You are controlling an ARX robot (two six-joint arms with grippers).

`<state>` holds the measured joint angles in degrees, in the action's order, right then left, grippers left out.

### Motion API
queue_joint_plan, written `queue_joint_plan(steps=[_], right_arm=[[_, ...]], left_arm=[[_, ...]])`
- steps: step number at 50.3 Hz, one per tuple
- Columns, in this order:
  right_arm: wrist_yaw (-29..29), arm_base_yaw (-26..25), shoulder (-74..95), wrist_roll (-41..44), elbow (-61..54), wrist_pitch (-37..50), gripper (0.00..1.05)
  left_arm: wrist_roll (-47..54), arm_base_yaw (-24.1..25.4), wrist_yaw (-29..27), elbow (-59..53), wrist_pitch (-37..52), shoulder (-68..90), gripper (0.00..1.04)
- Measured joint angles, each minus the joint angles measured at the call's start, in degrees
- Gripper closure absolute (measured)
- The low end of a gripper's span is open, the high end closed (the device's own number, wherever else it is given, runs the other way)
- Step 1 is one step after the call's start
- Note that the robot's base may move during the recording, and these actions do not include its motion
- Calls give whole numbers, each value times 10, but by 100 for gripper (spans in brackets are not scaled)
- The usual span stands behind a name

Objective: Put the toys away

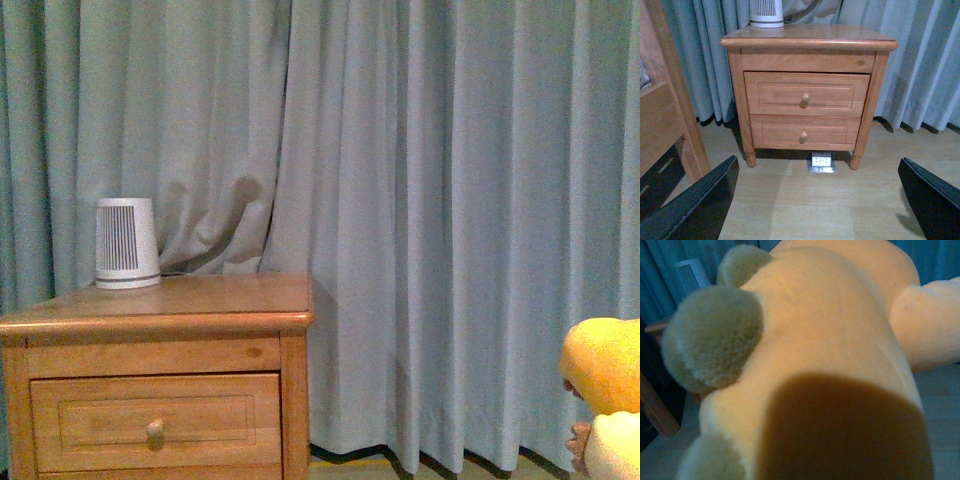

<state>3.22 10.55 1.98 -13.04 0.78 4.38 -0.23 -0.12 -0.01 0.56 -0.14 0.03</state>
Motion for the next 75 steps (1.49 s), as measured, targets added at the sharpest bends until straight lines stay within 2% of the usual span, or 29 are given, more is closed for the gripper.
queue_joint_plan(steps=[75], right_arm=[[1, 1, -1, 0, 0, 0, 83]], left_arm=[[0, 1, 0, 0, 0, 0, 6]])
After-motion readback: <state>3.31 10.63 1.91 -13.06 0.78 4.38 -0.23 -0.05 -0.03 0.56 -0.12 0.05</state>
